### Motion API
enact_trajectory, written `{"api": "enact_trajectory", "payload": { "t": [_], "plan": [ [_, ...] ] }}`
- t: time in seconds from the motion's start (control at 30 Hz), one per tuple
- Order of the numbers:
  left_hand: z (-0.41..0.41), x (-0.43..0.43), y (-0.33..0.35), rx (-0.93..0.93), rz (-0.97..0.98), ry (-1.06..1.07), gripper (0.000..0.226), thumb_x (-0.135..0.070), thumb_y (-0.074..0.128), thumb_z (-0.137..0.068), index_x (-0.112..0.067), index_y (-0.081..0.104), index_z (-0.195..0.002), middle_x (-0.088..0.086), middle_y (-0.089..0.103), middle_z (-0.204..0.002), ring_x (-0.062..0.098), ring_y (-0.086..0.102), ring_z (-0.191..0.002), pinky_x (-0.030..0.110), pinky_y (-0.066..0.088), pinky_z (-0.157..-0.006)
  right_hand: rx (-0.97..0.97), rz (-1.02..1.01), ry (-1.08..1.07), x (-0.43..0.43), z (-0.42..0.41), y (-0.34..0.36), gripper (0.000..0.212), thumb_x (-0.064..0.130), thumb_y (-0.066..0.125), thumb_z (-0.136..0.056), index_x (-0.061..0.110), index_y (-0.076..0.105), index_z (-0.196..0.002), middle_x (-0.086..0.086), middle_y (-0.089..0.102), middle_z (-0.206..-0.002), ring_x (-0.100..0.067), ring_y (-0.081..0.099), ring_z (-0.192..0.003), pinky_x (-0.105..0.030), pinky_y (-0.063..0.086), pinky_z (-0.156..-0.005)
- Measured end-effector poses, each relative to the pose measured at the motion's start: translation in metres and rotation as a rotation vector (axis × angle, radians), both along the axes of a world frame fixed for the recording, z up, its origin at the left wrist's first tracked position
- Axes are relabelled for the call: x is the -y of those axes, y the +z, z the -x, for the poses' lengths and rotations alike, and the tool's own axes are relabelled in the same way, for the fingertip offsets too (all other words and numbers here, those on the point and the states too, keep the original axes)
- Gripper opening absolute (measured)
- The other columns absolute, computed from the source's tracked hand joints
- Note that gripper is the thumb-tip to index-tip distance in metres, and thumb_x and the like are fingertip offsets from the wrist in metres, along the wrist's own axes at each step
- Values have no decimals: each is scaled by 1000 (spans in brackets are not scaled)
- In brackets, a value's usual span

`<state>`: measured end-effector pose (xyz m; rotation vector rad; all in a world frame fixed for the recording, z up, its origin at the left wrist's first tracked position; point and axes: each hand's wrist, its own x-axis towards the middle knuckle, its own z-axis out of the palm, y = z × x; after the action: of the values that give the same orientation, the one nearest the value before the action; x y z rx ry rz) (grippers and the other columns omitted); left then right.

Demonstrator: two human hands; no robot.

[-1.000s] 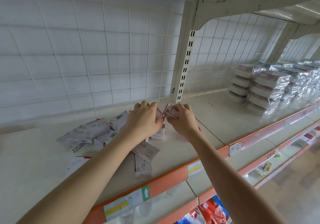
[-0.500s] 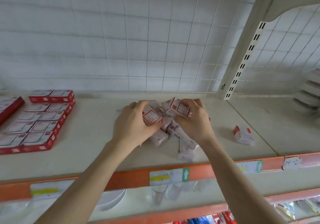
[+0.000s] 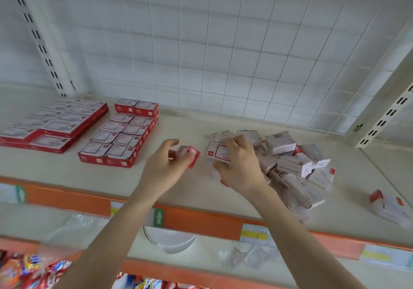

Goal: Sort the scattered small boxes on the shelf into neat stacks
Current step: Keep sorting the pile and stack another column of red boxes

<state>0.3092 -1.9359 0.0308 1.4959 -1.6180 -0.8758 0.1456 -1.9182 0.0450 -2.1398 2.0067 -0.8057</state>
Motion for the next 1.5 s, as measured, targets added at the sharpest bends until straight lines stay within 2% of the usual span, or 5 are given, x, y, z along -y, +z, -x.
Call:
{"api": "enact_trajectory", "payload": {
  "t": [0.3,0.7,0.9,1.07,1.5],
  "plan": [
    [-13,27,11,-866,-554,164,40,-37,39,-95,-8,53,-120,12,63,-86,23,60,-67,27,39,-54,-244,-180,31,21,-40,-7,40,35,55,-84,14,51,-118,-5,45,-120,-25,40,-117,-37,31,-94],
    [-45,52,20,-357,-201,-111,27,-30,49,-94,-22,52,-119,-3,61,-99,8,57,-85,27,46,-73,-307,-346,-85,40,-58,-3,44,39,56,-81,18,51,-119,-1,49,-121,-25,37,-118,-40,30,-94],
    [-57,58,22,53,283,-299,72,-27,72,-78,-21,35,-139,-15,45,-117,0,39,-110,20,32,-92,484,-175,1,38,-56,19,36,7,64,-81,15,60,-115,7,60,-102,-9,53,-95,-11,40,-78],
    [-62,69,26,123,372,-549,83,-18,77,-72,-47,22,-127,-20,42,-119,-3,34,-113,10,25,-94,1098,-342,22,39,-66,31,22,11,43,-96,4,57,-111,-10,64,-95,-22,59,-81,-34,50,-81],
    [-68,77,27,228,361,-597,76,-26,72,-77,-28,31,-141,-10,42,-134,2,40,-119,6,26,-90,1444,-269,-92,47,-89,23,30,-9,52,-84,3,52,-111,-13,65,-86,-22,65,-70,-34,57,-64]
  ]
}}
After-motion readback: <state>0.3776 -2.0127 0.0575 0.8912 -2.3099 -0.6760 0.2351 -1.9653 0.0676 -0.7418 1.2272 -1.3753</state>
